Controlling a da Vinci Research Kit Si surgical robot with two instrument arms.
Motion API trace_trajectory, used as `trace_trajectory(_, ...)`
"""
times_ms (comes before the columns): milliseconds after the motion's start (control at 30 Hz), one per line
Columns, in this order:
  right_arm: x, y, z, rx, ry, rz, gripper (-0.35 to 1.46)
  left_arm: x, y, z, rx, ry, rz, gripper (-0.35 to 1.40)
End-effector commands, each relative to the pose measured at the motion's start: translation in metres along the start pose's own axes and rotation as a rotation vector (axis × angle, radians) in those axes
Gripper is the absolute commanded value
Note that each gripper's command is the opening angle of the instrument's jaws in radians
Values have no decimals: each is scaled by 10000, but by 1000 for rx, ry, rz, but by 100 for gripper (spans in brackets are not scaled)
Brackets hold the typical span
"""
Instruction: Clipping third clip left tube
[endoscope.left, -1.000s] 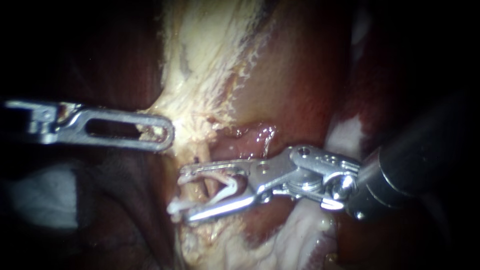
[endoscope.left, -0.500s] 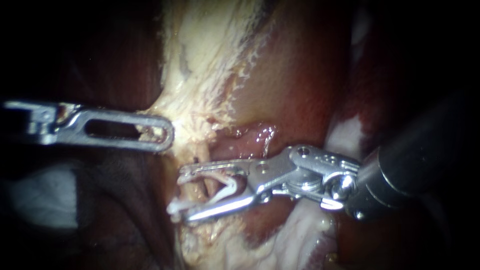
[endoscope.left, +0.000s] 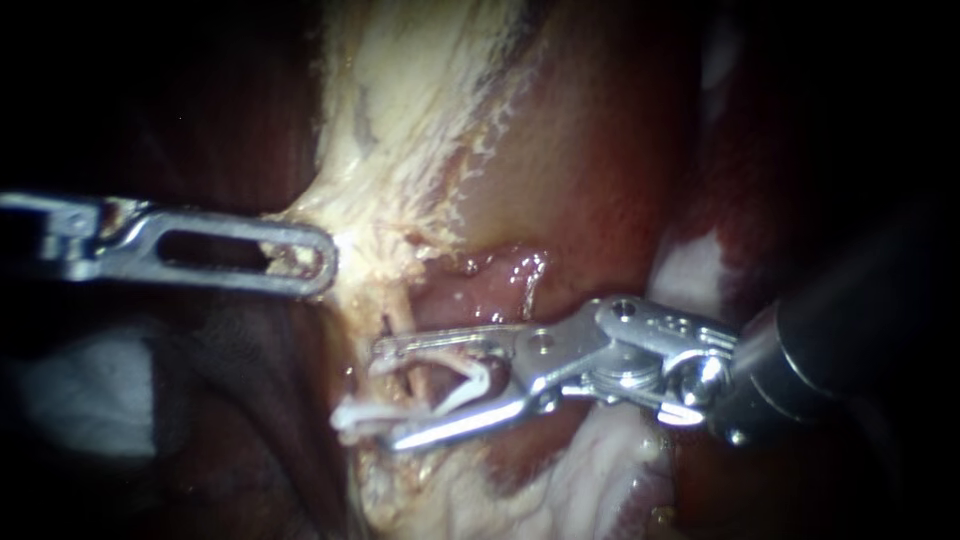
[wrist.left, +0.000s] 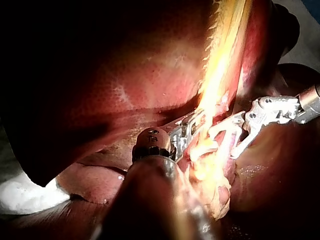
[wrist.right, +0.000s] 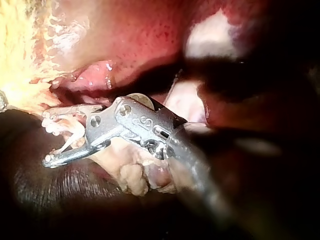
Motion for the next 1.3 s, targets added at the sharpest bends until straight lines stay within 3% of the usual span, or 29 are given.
trace_trajectory(33,2,-3,-1,-3,-3,0,60,0,0,-1,4,3,1,-35)
trace_trajectory(233,14,-19,-1,-21,-15,3,60,0,2,-3,3,2,1,-35)
trace_trajectory(367,15,-21,0,-42,-39,4,60,1,3,-7,2,1,2,-35)
trace_trajectory(767,9,-3,2,-78,-48,5,60,3,-1,-11,1,1,1,-35)
trace_trajectory(1300,-13,23,23,-141,-108,-9,60,7,-14,-15,-2,-1,-2,-35)
